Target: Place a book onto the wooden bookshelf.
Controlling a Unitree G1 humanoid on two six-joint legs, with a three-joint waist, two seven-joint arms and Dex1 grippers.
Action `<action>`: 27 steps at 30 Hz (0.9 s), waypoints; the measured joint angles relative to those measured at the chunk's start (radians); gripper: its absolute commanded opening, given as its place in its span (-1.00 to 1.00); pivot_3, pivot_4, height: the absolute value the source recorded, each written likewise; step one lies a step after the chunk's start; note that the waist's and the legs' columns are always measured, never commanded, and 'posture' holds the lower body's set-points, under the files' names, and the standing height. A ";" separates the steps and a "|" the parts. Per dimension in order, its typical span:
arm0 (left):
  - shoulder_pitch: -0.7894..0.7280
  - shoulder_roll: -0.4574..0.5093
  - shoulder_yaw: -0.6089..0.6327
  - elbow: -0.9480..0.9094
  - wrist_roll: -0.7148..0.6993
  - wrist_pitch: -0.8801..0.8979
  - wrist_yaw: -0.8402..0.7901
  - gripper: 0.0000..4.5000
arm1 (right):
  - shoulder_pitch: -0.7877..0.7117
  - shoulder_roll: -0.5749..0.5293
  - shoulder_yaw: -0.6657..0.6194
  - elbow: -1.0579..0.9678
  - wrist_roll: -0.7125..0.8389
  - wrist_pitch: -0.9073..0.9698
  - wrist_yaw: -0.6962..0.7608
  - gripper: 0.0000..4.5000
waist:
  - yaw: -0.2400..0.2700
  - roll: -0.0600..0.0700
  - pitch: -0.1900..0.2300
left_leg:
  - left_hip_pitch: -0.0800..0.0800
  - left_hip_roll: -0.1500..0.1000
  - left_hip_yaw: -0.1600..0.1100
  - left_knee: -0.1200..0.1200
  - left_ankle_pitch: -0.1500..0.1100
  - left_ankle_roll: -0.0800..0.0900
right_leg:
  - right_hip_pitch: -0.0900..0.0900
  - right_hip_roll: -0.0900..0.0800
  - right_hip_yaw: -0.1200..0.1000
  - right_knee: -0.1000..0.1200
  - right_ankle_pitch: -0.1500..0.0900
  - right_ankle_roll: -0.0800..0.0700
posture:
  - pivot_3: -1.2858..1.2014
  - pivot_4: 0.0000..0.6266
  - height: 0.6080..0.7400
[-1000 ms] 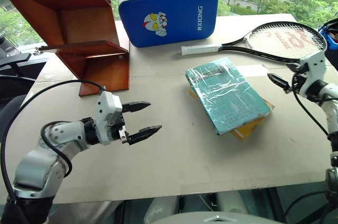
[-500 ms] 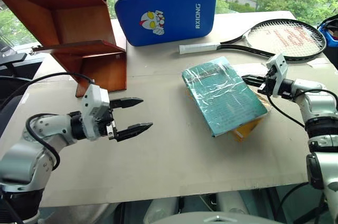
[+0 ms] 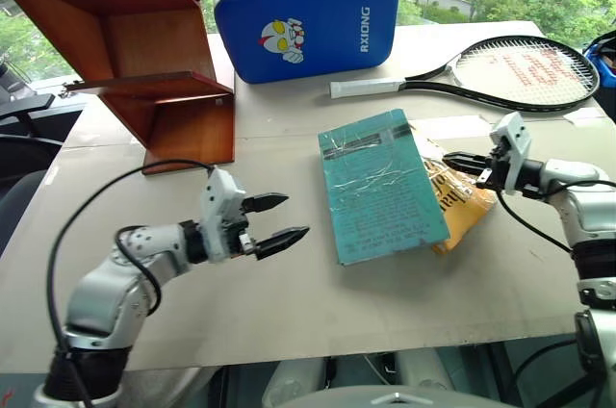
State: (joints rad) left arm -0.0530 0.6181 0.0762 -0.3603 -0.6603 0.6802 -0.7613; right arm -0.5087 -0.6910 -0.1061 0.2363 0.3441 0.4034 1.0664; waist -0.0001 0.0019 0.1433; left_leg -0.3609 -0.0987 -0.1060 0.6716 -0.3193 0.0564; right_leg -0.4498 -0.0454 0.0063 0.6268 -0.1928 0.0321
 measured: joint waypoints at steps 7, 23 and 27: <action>-0.192 -0.306 0.097 0.151 -0.179 0.381 0.340 1.00 | 0.252 -0.102 -0.173 -0.428 0.239 0.240 0.000 0.71 | 0.023 0.002 -0.003 | 0.000 -0.001 -0.003 0.009 0.000 0.000 | 0.004 -0.001 -0.003 0.005 0.000 0.000 | 0.03 -0.52 1.00; -0.550 -0.476 0.212 0.625 -0.320 0.789 0.428 0.64 | 0.541 -0.116 -0.440 -0.844 0.659 0.471 -0.180 1.00 | 0.041 -0.001 -0.005 | 0.001 -0.002 -0.005 0.014 0.000 0.000 | 0.007 -0.002 -0.004 0.007 0.001 0.002 | 0.03 -0.52 1.00; -0.551 -0.481 0.210 0.660 -0.303 0.795 0.416 -0.16 | 0.665 -0.169 -0.509 -0.864 0.672 0.459 -0.131 1.00 | 0.041 -0.002 -0.004 | 0.001 -0.002 -0.004 0.014 0.000 0.000 | 0.007 -0.002 -0.003 0.007 0.001 0.002 | 0.03 -0.52 1.00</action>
State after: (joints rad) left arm -0.6041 0.1372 0.2859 0.3001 -0.9631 1.4755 -0.3450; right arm 0.1564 -0.8602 -0.6150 -0.6278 1.0158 0.8620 0.9357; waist 0.0410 -0.0004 0.1389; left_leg -0.3597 -0.1010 -0.1104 0.6861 -0.3194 0.0562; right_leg -0.4433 -0.0470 0.0029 0.6343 -0.1918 0.0340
